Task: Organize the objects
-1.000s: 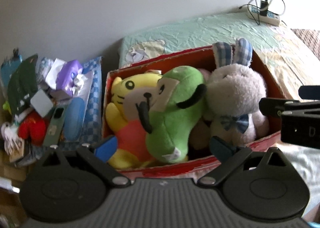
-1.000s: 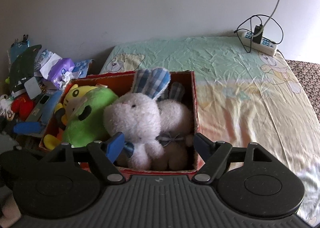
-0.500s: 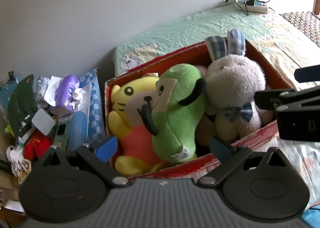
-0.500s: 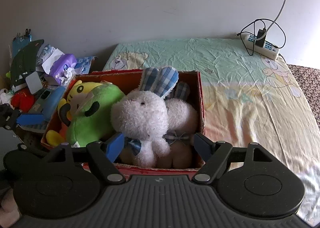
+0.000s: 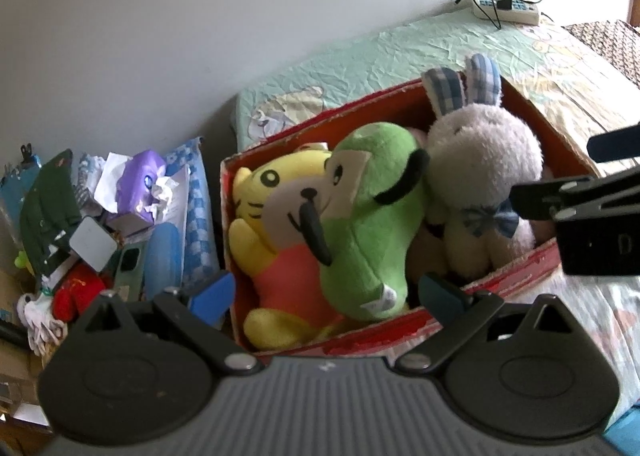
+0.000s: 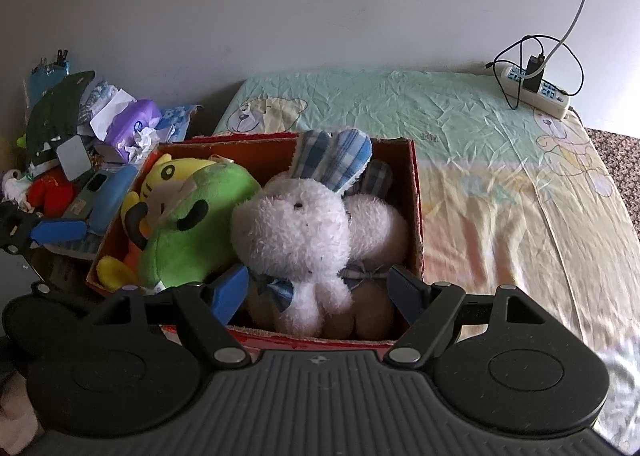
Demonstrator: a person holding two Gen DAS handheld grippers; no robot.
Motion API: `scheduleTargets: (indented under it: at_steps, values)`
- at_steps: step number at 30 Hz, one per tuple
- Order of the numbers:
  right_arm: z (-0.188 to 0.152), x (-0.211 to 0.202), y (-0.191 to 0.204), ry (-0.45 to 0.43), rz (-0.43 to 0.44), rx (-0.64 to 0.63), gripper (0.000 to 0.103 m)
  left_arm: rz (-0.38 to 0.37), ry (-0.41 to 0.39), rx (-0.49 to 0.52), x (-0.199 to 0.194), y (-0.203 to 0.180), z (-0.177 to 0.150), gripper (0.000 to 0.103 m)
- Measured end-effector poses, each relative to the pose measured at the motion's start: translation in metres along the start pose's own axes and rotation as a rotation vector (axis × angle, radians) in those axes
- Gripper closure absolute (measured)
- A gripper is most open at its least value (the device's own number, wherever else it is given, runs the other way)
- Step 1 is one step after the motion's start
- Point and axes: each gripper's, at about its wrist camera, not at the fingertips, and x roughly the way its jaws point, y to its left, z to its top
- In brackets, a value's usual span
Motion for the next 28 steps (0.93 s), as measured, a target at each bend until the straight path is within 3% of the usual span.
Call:
scheduleTargets:
  at_steps: [13,19,28]
  values:
    - [0.003,0.012,0.002,-0.008,0.005,0.014,0.024,-0.030,-0.010,-0.047,0.011,0.002,0.007,0.004]
    - [0.004,0.012,0.001,-0.018,0.004,0.027,0.024,-0.013,-0.018,-0.073,0.016,0.003,0.007,0.011]
    - [0.006,0.013,-0.001,-0.025,0.004,0.041,0.024,0.002,-0.018,-0.080,0.018,0.006,0.009,0.011]
